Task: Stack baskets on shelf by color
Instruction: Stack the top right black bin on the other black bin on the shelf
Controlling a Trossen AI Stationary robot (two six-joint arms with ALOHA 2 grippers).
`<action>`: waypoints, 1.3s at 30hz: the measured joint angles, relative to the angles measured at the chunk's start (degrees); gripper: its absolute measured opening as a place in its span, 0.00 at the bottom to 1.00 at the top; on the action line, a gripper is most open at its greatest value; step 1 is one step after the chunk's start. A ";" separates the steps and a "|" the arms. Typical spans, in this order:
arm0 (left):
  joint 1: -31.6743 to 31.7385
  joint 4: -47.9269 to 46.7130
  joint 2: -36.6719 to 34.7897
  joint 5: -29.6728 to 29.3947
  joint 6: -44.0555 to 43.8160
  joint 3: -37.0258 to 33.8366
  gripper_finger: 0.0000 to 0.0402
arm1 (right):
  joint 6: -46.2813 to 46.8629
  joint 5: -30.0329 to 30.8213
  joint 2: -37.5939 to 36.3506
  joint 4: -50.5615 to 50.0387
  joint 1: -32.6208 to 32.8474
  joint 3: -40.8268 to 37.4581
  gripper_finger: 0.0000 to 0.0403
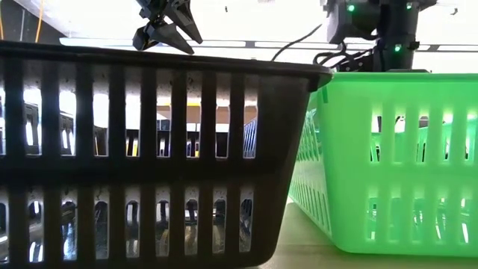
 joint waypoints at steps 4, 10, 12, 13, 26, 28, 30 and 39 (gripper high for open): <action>-0.01 -0.01 0.01 -0.01 0.00 -0.01 0.33 | 3.15 1.10 0.00 -0.89 1.02 0.00 0.00; 0.00 -0.01 0.00 0.01 0.02 -0.01 0.33 | 5.10 1.53 0.00 -6.40 0.29 0.00 0.09; -0.01 -0.01 0.01 0.01 0.03 -0.01 0.33 | 5.08 3.67 0.00 -7.02 0.10 -0.01 0.15; -0.01 -0.01 -0.01 0.01 0.02 0.00 0.33 | 5.01 4.98 0.00 -7.14 0.09 -0.07 0.17; -0.01 -0.01 0.01 0.01 0.01 -0.01 0.33 | 4.44 10.10 0.00 -2.38 -0.13 -6.61 0.35; -0.01 0.00 0.01 0.02 0.00 0.01 0.33 | 4.18 9.51 0.00 -1.48 -0.43 -7.05 0.35; -0.01 0.00 0.01 0.03 0.00 -0.01 0.33 | 4.10 8.72 0.00 0.21 -0.98 -8.20 0.35; 0.00 0.01 0.01 0.02 -0.02 0.01 0.33 | 3.57 9.00 0.00 2.73 -4.06 -11.89 0.35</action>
